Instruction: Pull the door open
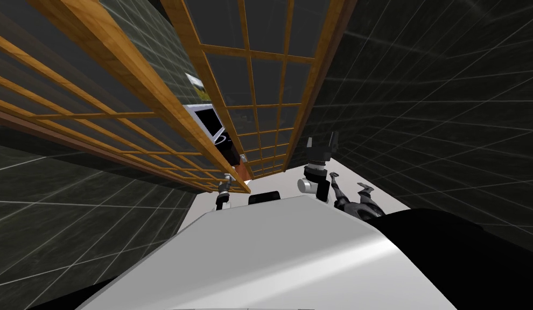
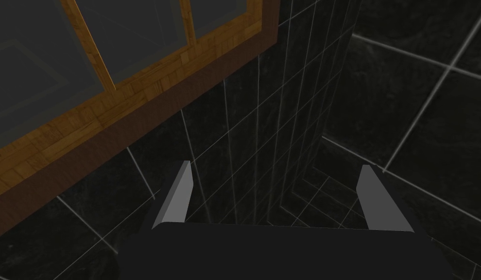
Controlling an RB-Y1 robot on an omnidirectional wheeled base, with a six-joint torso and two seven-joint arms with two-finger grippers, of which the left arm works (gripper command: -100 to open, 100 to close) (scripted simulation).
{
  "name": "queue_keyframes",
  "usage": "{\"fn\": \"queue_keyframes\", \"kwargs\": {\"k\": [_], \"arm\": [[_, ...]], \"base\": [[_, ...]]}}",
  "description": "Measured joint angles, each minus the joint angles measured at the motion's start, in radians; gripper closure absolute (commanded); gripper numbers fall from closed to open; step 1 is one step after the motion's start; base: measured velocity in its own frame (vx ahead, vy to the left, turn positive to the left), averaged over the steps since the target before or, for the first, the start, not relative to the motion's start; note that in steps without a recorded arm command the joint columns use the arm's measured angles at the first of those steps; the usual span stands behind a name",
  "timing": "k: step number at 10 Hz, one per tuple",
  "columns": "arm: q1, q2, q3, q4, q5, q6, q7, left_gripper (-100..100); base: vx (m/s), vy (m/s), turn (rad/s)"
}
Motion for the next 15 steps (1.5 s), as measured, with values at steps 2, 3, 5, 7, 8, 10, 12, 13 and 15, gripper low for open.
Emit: {"fn": "queue_keyframes", "kwargs": {"k": [2, 3, 5, 7, 8, 10, 12, 13, 15], "arm": [[0.02, -0.006, 0.002, -0.033, 0.004, 0.008, 0.024, 100], [0.011, -0.001, 0.002, -0.018, 0.006, 0.008, 0.028, 100], [-0.033, 0.032, 0.013, 0.092, 0.017, -0.045, 0.039, 100], [-0.016, 0.029, 0.013, 0.067, 0.022, -0.027, 0.07, 100], [0.012, 0.02, 0.012, 0.018, 0.021, -0.011, 0.086, 100], [0.046, 0.008, 0.007, -0.037, 0.025, 0.017, 0.124, 100], [0.01, 0.031, 0.015, 0.05, 0.032, -0.023, 0.126, 100], [-0.018, 0.047, 0.024, 0.119, 0.041, -0.058, 0.135, 100], [0.034, 0.025, 0.015, 0.037, 0.037, -0.025, 0.168, 100]], "base": [[-0.039, 0.004, -0.002], [-0.019, -0.013, 0.002], [-0.052, 0.002, -0.022], [-0.068, -0.003, -0.019], [-0.073, 0.026, -0.024], [-0.051, 0.014, -0.009], [-0.021, -0.01, -0.024], [-0.03, 0.024, -0.036], [-0.027, 0.015, -0.01]]}}
